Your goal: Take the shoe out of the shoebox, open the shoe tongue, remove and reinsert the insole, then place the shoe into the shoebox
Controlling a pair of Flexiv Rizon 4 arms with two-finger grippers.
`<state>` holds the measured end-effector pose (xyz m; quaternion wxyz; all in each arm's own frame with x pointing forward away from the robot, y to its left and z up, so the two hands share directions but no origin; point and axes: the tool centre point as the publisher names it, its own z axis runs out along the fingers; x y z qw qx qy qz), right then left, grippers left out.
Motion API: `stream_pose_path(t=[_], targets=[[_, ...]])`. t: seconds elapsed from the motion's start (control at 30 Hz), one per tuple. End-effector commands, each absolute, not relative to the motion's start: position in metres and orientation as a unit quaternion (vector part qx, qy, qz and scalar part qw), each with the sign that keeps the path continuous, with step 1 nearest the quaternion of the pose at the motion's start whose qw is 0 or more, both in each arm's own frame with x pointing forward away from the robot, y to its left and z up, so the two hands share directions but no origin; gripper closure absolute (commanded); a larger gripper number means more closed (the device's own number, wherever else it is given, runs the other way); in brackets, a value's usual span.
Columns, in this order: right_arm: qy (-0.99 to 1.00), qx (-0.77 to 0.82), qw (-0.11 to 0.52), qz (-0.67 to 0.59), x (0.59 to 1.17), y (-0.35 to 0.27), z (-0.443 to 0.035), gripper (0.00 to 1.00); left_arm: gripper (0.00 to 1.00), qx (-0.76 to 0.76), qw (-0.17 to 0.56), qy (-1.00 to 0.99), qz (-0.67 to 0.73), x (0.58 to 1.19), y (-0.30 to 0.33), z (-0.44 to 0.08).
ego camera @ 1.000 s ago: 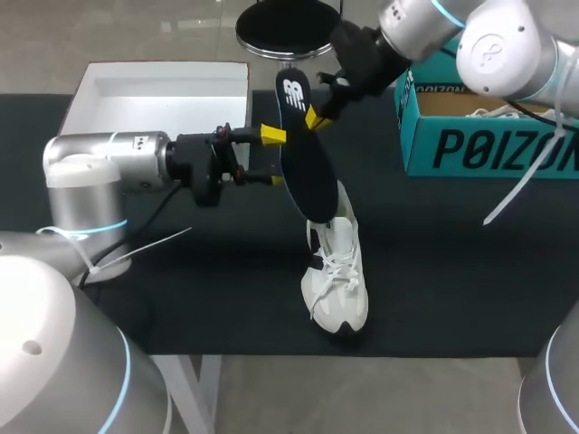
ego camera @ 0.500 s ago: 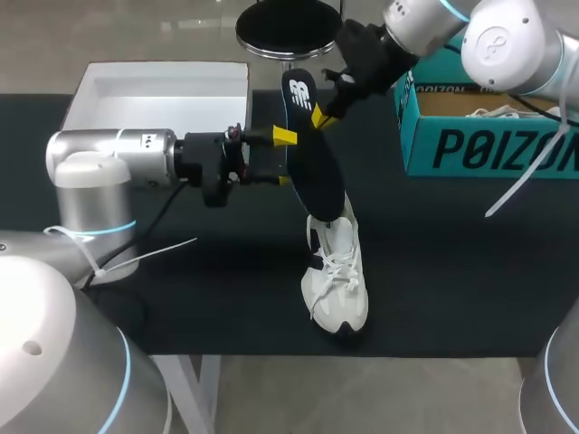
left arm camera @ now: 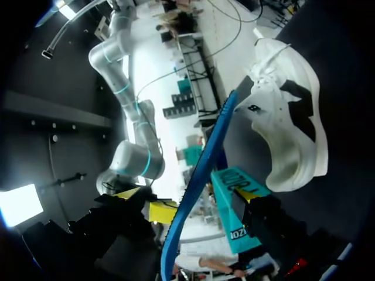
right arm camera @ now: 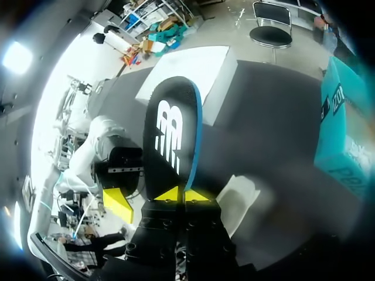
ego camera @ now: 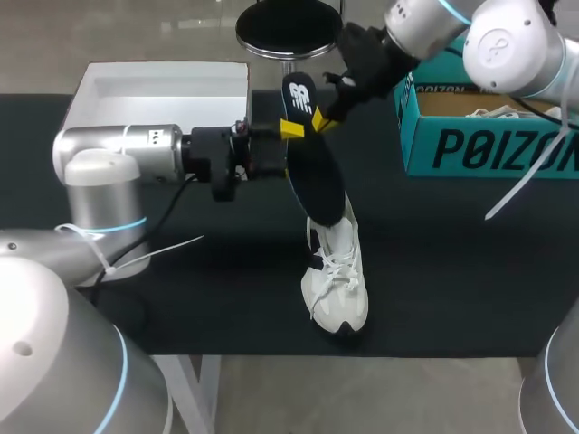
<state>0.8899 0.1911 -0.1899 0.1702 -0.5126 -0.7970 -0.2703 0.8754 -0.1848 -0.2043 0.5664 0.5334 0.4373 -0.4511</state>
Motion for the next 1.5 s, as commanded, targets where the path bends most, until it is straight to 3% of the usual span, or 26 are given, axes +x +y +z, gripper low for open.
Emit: stream_pose_path(t=[0.03, 0.07, 0.1, 0.17, 0.2, 1.3, 1.33, 1.37, 1.5], targets=[[-0.795, -0.515, 0.170, -0.272, 0.885, 0.189, -0.191, 1.00, 0.00, 0.535, 0.565, 0.438, -0.449, 0.878, -0.189, -0.205], [-0.795, -0.515, 0.171, -0.272, 0.885, 0.188, -0.192, 1.00, 0.02, 0.535, 0.565, 0.438, -0.450, 0.878, -0.189, -0.206], [-0.794, -0.516, 0.171, -0.272, 0.884, 0.188, -0.192, 1.00, 0.50, 0.535, 0.565, 0.438, -0.450, 0.878, -0.189, -0.206], [-0.794, -0.516, 0.171, -0.272, 0.884, 0.188, -0.192, 1.00, 0.80, 0.535, 0.565, 0.438, -0.449, 0.878, -0.191, -0.207], [-0.794, -0.517, 0.171, -0.273, 0.883, 0.187, -0.193, 1.00, 1.00, 0.535, 0.565, 0.438, -0.450, 0.877, -0.192, -0.208], [-0.793, -0.515, 0.178, -0.273, 0.879, 0.190, -0.193, 0.98, 1.00, 0.532, 0.558, 0.443, -0.458, 0.878, -0.195, -0.212], [-0.788, -0.522, 0.178, -0.274, 0.878, 0.189, -0.194, 0.08, 1.00, 0.533, 0.558, 0.443, -0.457, 0.878, -0.195, -0.212], [-0.787, -0.523, 0.178, -0.276, 0.877, 0.186, -0.194, 0.00, 1.00, 0.533, 0.558, 0.442, -0.457, 0.877, -0.196, -0.212], [-0.775, -0.542, 0.158, -0.283, 0.873, 0.175, -0.191, 0.00, 1.00, 0.536, 0.556, 0.441, -0.457, 0.877, -0.196, -0.211]])
